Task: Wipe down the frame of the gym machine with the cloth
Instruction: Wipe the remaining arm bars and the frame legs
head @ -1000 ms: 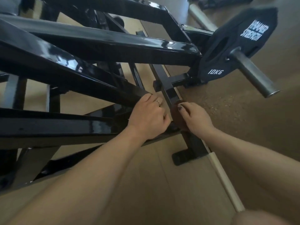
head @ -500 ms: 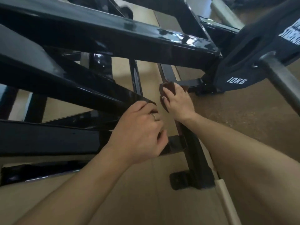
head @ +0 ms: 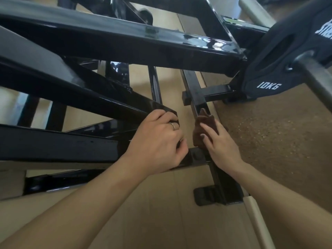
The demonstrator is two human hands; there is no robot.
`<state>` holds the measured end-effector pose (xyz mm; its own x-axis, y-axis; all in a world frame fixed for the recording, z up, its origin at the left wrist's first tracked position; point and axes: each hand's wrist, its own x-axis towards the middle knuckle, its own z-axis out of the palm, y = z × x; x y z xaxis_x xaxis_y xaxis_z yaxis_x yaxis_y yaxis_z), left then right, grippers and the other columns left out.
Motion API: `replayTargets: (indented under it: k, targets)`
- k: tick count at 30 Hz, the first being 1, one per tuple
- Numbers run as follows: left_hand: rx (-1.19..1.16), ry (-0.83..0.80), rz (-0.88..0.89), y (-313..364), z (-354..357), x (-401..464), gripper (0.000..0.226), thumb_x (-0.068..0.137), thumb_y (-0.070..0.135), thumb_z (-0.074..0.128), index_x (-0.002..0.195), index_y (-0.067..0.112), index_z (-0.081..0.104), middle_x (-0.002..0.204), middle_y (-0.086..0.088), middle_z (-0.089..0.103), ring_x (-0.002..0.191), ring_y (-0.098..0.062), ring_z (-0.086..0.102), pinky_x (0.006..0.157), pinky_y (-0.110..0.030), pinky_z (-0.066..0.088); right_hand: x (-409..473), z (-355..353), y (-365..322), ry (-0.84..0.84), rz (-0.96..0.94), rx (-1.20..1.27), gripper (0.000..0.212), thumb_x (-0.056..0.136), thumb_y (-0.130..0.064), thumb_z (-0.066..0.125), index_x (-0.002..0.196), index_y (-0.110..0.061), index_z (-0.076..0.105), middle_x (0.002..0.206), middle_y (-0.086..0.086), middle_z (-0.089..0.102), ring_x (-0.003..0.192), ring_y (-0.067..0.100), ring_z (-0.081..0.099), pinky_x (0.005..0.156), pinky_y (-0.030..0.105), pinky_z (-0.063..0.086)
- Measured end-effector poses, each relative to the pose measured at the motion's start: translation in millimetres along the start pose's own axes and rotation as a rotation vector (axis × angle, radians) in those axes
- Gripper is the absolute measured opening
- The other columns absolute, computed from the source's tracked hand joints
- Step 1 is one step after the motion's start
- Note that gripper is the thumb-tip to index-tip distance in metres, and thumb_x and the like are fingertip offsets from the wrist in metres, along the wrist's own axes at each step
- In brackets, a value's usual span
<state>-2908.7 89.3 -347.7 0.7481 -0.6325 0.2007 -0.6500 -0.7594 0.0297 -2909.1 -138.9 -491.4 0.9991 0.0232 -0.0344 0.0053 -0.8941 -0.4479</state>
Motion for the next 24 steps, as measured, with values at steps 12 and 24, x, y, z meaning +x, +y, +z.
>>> replayTargets:
  k: [12, 24]
  targets:
    - [0.003, 0.030, 0.038, -6.5, 5.7, 2.3, 0.039, 0.093, 0.034, 0.046, 0.070, 0.020, 0.074, 0.075, 0.005, 0.072, 0.107, -0.021, 0.067, 0.098, -0.043, 0.045, 182.2, 2.9, -27.4, -0.015, 0.011, -0.069, 0.047, 0.109, -0.048, 0.034, 0.152, -0.033, 0.042, 0.159, 0.007, 0.033, 0.140, 0.031, 0.041, 0.116, 0.049, 0.037]
    - [-0.031, 0.001, 0.024, -5.3, 0.2, 1.4, 0.040, 0.093, 0.035, 0.046, 0.069, 0.019, 0.074, 0.074, 0.005, 0.071, 0.100, -0.019, 0.066, 0.098, -0.043, 0.043, 86.3, 7.9, -13.3, 0.038, 0.097, 0.083, 0.048, 0.107, -0.053, 0.034, 0.152, -0.038, 0.037, 0.148, 0.003, 0.040, 0.129, 0.024, 0.049, 0.103, 0.047, 0.051]
